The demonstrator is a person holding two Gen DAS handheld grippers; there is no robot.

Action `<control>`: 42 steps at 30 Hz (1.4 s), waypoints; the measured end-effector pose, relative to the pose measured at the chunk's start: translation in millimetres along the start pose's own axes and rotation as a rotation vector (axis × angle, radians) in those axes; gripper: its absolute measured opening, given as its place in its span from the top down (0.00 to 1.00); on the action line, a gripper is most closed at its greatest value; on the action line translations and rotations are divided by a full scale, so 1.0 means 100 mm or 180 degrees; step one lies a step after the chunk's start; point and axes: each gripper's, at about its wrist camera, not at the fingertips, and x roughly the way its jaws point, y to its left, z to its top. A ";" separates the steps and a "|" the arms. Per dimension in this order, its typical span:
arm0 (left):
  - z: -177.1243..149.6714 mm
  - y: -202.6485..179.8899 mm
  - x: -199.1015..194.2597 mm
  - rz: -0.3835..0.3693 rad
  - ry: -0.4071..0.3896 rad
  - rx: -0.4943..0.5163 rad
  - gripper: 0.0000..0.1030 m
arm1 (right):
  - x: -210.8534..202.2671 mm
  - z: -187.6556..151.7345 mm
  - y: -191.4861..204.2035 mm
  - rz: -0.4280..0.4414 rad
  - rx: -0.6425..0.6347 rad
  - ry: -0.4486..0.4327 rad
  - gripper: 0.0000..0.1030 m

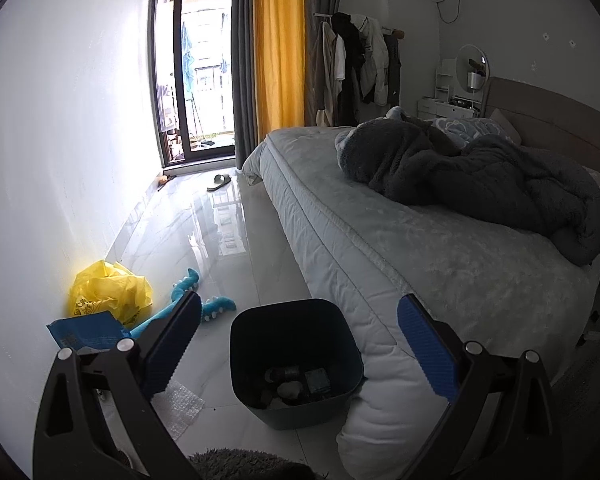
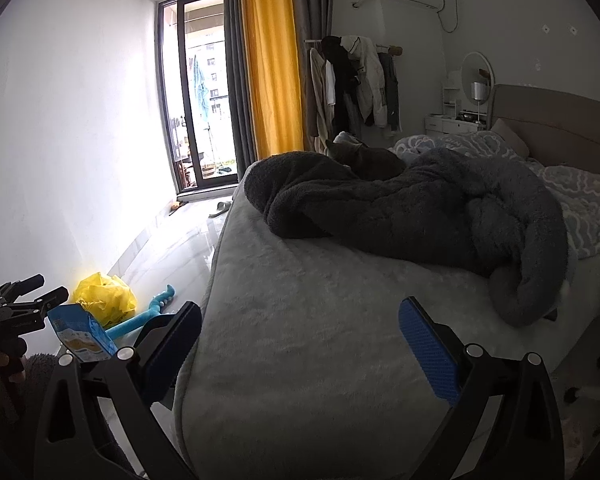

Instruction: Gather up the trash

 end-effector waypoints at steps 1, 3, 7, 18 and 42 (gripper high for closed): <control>0.00 -0.01 -0.01 0.0002 -0.0019 0.0013 0.03 | 0.00 0.00 0.01 0.0023 -0.0012 0.0009 0.03; 0.01 -0.02 -0.03 0.0001 -0.0048 0.0026 0.03 | 0.01 0.00 0.03 0.0097 -0.0025 0.0033 0.03; 0.01 -0.04 -0.06 -0.0006 -0.0081 0.0049 0.03 | 0.00 0.00 0.06 0.0161 -0.0061 0.0026 0.03; 0.00 -0.01 -0.12 -0.0038 -0.0166 -0.0037 0.03 | -0.03 -0.01 0.07 0.0209 -0.0070 0.0001 0.03; 0.00 -0.02 -0.14 -0.0048 -0.0189 -0.0051 0.03 | -0.02 0.00 0.07 0.0212 -0.0073 0.0002 0.03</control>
